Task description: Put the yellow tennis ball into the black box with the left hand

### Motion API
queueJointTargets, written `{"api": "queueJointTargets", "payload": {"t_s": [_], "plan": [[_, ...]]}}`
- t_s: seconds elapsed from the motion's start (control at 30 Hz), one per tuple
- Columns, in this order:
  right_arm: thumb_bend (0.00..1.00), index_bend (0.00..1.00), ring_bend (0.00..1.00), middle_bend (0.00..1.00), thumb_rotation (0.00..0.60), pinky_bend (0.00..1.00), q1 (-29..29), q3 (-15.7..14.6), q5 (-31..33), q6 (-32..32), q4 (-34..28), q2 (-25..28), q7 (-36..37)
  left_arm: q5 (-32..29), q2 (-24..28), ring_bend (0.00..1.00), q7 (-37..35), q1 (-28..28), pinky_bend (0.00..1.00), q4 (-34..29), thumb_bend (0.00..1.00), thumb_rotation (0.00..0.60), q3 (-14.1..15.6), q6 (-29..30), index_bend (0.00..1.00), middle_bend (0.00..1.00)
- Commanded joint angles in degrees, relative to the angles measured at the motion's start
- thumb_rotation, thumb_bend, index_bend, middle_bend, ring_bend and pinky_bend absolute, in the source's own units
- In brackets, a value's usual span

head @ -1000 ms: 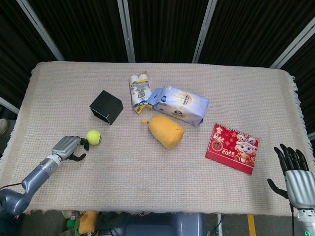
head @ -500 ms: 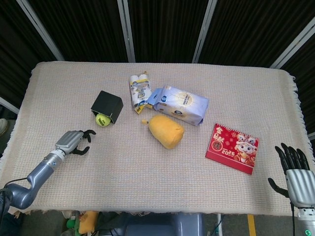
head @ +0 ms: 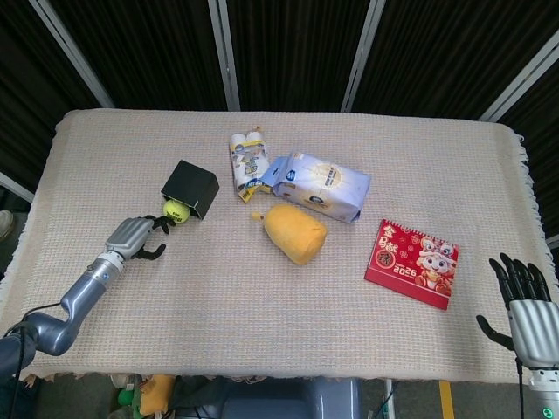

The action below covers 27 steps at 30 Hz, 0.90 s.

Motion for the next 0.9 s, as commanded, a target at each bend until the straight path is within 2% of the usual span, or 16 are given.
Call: {"api": "queueJointTargets", "payload": {"t_s": [0.03, 0.2, 0.4, 0.57, 0.7, 0.9], "plan": [[0.28, 0.0, 0.0, 0.0, 0.6, 0.0, 0.1, 0.0, 0.1, -0.2, 0.0, 0.1, 0.1, 0.0, -1.5, 0.21, -1.0, -1.0, 0.29, 2.1, 0.41, 0.6, -0.7, 0.1, 0.16, 0.32], [0.28, 0.0, 0.0, 0.0, 0.6, 0.0, -0.1, -0.2, -0.5, 0.3, -0.1, 0.3, 0.3, 0.7, -1.8, 0.2, -1.5, -1.3, 0.26, 2.8, 0.39, 0.6, -0.6, 1.1, 0.16, 0.31], [0.28, 0.0, 0.0, 0.0, 0.6, 0.0, -0.2, -0.7, -1.2, 0.5, -0.2, 0.5, 0.8, 1.1, -2.3, 0.09, -1.4, -1.7, 0.13, 3.4, 0.36, 0.6, -0.9, 2.4, 0.14, 0.24], [0.28, 0.0, 0.0, 0.0, 0.6, 0.0, -0.1, -0.6, -0.9, 0.2, -0.2, 0.5, 0.8, 1.8, -2.9, 0.05, -0.2, -1.3, 0.08, 4.2, 0.34, 0.6, -0.6, 4.7, 0.14, 0.19], [0.28, 0.0, 0.0, 0.0, 0.6, 0.0, -0.2, -0.6, -1.1, 0.5, -0.3, 0.6, 1.0, 0.8, -2.9, 0.0, 0.9, -1.4, 0.04, 4.9, 0.31, 0.6, -0.4, 3.2, 0.14, 0.13], [0.28, 0.0, 0.0, 0.0, 0.6, 0.0, -0.5, -0.7, -1.6, 1.3, -0.2, 0.6, 1.3, -2.3, -3.2, 0.0, 3.2, -2.3, 0.01, 6.2, 0.28, 0.6, -0.6, -1.7, 0.14, 0.11]]}}
